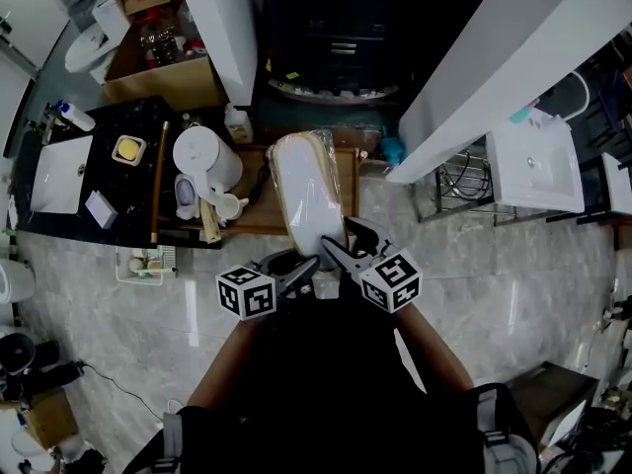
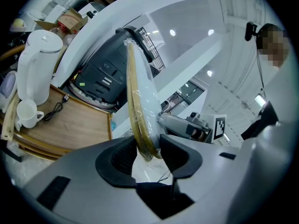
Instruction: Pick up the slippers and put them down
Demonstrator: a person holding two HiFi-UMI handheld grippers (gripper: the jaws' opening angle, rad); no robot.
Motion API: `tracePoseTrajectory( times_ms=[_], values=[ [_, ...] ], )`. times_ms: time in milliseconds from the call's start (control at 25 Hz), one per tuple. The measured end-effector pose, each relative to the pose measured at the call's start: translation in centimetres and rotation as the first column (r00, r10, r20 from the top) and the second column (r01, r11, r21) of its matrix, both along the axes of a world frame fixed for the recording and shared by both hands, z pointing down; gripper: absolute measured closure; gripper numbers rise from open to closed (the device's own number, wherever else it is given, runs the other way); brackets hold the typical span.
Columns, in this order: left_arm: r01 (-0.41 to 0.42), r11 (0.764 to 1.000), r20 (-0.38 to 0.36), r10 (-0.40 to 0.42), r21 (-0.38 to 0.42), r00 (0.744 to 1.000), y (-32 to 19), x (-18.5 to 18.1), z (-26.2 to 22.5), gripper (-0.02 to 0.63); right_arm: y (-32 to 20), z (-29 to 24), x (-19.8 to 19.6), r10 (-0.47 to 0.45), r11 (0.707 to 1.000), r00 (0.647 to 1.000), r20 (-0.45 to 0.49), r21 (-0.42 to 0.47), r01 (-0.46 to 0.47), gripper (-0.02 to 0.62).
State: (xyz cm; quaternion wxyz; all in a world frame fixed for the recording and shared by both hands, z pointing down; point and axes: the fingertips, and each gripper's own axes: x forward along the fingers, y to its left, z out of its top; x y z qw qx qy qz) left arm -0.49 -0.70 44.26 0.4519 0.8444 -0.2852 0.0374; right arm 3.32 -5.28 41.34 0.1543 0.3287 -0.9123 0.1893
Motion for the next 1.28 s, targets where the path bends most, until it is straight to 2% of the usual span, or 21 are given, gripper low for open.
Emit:
tracePoseTrajectory(
  times_ms=[600,840,1080,1280],
  values=[
    [0.003,0.997,0.035,0.000,-0.076,0.999,0.5,-0.5,3.4,0.447,0.1,4.2,-0.5,-0.059,0.991,0.998,-0.007,-0.119,0.058,0.364],
    [0.037,0.992,0.042,-0.033,-0.118,0.999,0.3,-0.6,4.9,0.446,-0.4,6.1,-0.9,-0.095,0.981,0.995,0.003,-0.170,0.094,0.364],
    [0.063,0.987,0.064,-0.054,-0.145,0.996,-1.3,-1.0,7.0,0.446,-2.1,8.3,-1.4,-0.126,0.971,0.992,0.009,-0.206,0.125,0.364],
    [0.071,0.979,0.057,-0.061,-0.189,0.996,-2.5,-0.4,9.6,0.446,-3.4,11.2,-0.8,-0.118,0.960,0.993,0.003,-0.255,0.115,0.364]
  ],
)
